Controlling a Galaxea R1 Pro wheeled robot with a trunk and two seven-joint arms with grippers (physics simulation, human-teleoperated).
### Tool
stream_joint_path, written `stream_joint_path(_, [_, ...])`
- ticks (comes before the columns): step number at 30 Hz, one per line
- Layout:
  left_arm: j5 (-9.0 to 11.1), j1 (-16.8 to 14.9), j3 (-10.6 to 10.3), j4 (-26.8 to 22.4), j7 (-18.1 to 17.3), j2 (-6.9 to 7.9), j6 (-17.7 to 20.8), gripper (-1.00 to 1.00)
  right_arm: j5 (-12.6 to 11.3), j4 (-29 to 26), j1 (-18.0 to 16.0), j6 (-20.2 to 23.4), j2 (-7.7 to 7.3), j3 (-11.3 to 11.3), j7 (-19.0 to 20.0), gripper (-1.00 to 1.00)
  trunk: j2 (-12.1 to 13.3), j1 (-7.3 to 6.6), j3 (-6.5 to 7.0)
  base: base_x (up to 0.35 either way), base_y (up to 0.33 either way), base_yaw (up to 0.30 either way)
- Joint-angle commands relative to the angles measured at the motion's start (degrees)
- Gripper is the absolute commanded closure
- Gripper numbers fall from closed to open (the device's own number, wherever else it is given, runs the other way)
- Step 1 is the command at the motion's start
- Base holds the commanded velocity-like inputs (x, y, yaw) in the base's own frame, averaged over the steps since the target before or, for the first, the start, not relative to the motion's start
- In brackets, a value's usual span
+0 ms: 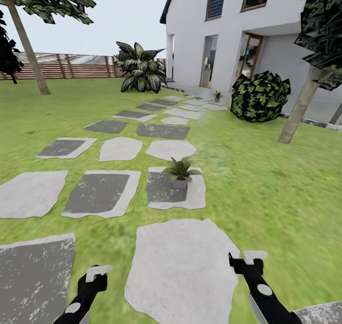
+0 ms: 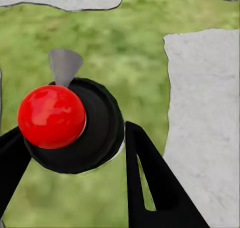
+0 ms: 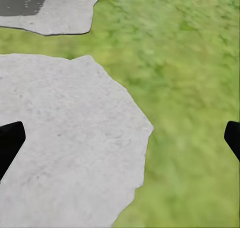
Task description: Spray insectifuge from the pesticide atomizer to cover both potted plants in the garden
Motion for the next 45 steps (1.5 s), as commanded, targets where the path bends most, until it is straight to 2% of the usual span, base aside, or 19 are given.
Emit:
stream_joint_path(1, [-0.1, 0.0, 0.1, 0.1, 0.0, -0.01, -0.2, 1.0, 0.0, 0.0, 0.0, -0.2, 0.0, 0.0, -0.1, -1.0, 0.0, 0.02, -0.05, 0.337, 0.0, 0.0])
stream_joint_path(45, [-0.1, 0.0, 0.2, 0.1, 0.0, -0.01, -0.3, 1.0, 0.0, 0.0, 0.0, -0.1, 0.0, 0.0, -0.1, -1.0, 0.0, 0.02, -0.05, 0.337, 0.002, 0.0])
